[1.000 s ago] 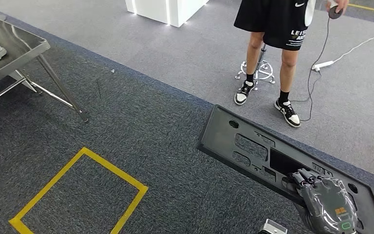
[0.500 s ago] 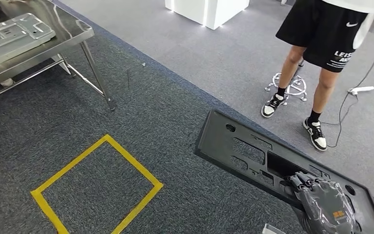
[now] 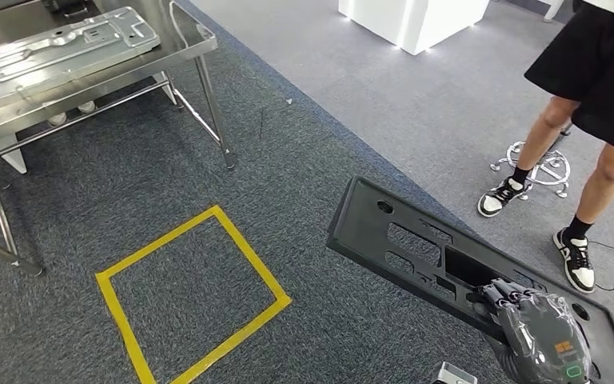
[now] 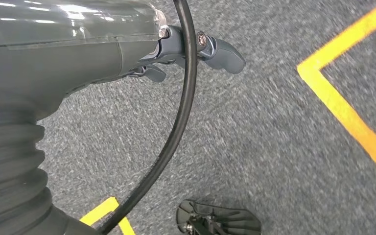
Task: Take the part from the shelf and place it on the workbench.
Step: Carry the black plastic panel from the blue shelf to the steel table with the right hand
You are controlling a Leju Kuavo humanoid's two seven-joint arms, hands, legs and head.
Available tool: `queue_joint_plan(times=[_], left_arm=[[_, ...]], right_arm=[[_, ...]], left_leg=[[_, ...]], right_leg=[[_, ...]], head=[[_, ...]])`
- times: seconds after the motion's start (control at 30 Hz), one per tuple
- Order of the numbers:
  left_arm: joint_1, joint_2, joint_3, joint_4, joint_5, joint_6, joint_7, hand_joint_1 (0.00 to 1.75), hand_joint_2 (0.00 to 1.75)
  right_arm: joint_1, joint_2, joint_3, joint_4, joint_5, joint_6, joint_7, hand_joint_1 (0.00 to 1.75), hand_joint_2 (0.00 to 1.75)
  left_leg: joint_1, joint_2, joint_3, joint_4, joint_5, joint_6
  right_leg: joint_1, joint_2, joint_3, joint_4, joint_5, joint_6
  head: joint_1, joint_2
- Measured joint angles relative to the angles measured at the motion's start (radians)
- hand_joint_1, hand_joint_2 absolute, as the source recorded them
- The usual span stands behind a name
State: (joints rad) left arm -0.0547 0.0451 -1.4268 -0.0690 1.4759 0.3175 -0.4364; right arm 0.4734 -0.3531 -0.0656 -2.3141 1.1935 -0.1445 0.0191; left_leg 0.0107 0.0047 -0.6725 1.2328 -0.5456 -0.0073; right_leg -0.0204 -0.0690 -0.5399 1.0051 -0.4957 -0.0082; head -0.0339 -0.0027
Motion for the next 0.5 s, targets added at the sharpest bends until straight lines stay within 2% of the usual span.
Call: queue_joint_plan(times=[0.07, 0.1, 0.13, 0.2, 0.23, 0.3, 0.33, 0.37, 0.4, 0.43, 0.47, 0.5], left_arm=[[-0.001, 0.000, 0.000, 0.000, 0.000, 0.005, -0.009, 0.00, 1.75], [-0.002, 0.000, 0.000, 0.000, 0.000, 0.006, -0.012, 0.00, 1.75], [-0.003, 0.000, 0.000, 0.000, 0.000, 0.007, -0.013, 0.00, 1.75], [-0.001, 0.000, 0.000, 0.000, 0.000, 0.007, -0.015, 0.00, 1.75], [0.001, 0.000, 0.000, 0.000, 0.000, 0.007, -0.015, 0.00, 1.75], [0.000, 0.000, 0.000, 0.000, 0.000, 0.008, -0.016, 0.00, 1.75], [-0.002, 0.000, 0.000, 0.000, 0.000, 0.008, -0.016, 0.00, 1.75], [-0.003, 0.000, 0.000, 0.000, 0.000, 0.008, -0.016, 0.00, 1.75], [-0.004, 0.000, 0.000, 0.000, 0.000, 0.008, -0.016, 0.00, 1.75], [-0.004, 0.000, 0.000, 0.000, 0.000, 0.008, -0.016, 0.00, 1.75], [-0.004, 0.000, 0.000, 0.000, 0.000, 0.008, -0.016, 0.00, 1.75], [-0.004, 0.000, 0.000, 0.000, 0.000, 0.008, -0.016, 0.00, 1.75]], right_arm=[[0.000, 0.000, -0.008, -0.003, -0.007, 0.004, -0.001, 1.71, 1.75], [-0.001, -0.001, -0.012, -0.005, -0.009, 0.006, -0.001, 1.71, 1.75], [-0.002, -0.003, -0.015, -0.006, -0.010, 0.007, -0.002, 1.71, 1.75], [-0.004, -0.008, -0.019, -0.008, -0.011, 0.008, -0.004, 1.71, 1.75], [-0.005, -0.010, -0.020, -0.009, -0.011, 0.008, -0.004, 1.71, 1.75], [-0.006, -0.014, -0.023, -0.012, -0.012, 0.010, -0.005, 1.71, 1.75], [-0.005, -0.015, -0.025, -0.012, -0.013, 0.011, -0.005, 1.71, 1.75], [-0.005, -0.016, -0.026, -0.013, -0.013, 0.011, -0.005, 1.71, 1.75], [-0.004, -0.016, -0.026, -0.013, -0.013, 0.012, -0.005, 1.71, 1.75], [-0.004, -0.017, -0.026, -0.013, -0.013, 0.012, -0.005, 1.71, 1.75], [-0.004, -0.017, -0.026, -0.012, -0.014, 0.012, -0.005, 1.71, 1.75], [-0.004, -0.017, -0.026, -0.012, -0.014, 0.013, -0.005, 1.71, 1.75]], left_leg=[[-0.004, 0.042, 0.072, -0.141, 0.058, 0.008], [-0.007, 0.057, 0.093, -0.185, 0.071, 0.014], [-0.012, 0.063, 0.100, -0.203, 0.073, 0.021], [-0.015, 0.042, 0.100, -0.208, 0.073, 0.034], [-0.014, 0.030, 0.103, -0.213, 0.075, 0.040], [-0.009, 0.010, 0.112, -0.223, 0.082, 0.053], [-0.008, 0.000, 0.112, -0.224, 0.084, 0.057], [-0.009, -0.011, 0.112, -0.224, 0.084, 0.059], [-0.009, -0.024, 0.112, -0.224, 0.084, 0.060], [-0.010, -0.038, 0.112, -0.222, 0.083, 0.061], [-0.010, -0.052, 0.114, -0.221, 0.082, 0.061], [-0.010, -0.067, 0.116, -0.219, 0.081, 0.059]], right_leg=[[0.002, -0.024, 0.011, 0.001, -0.009, 0.009], [0.004, -0.034, 0.016, 0.002, -0.013, 0.015], [0.006, -0.044, 0.019, 0.002, -0.016, 0.020], [0.007, -0.061, 0.025, 0.000, -0.020, 0.031], [0.004, -0.052, 0.028, 0.004, -0.025, 0.037], [-0.001, 0.002, 0.005, 0.063, -0.065, 0.046], [-0.003, 0.035, -0.024, 0.124, -0.097, 0.048], [-0.003, 0.054, -0.062, 0.196, -0.129, 0.049], [-0.003, 0.061, -0.097, 0.257, -0.148, 0.050], [-0.003, 0.063, -0.120, 0.290, -0.148, 0.050], [-0.003, 0.064, -0.123, 0.281, -0.125, 0.050], [-0.004, 0.068, -0.108, 0.233, -0.085, 0.049]], head=[[0.000, 0.000], [0.000, 0.000], [0.000, 0.000], [0.000, 0.000], [0.000, 0.000], [0.000, 0.000], [0.000, 0.000], [0.000, 0.000], [0.000, 0.000], [0.000, 0.000], [0.000, 0.000], [0.000, 0.000]])
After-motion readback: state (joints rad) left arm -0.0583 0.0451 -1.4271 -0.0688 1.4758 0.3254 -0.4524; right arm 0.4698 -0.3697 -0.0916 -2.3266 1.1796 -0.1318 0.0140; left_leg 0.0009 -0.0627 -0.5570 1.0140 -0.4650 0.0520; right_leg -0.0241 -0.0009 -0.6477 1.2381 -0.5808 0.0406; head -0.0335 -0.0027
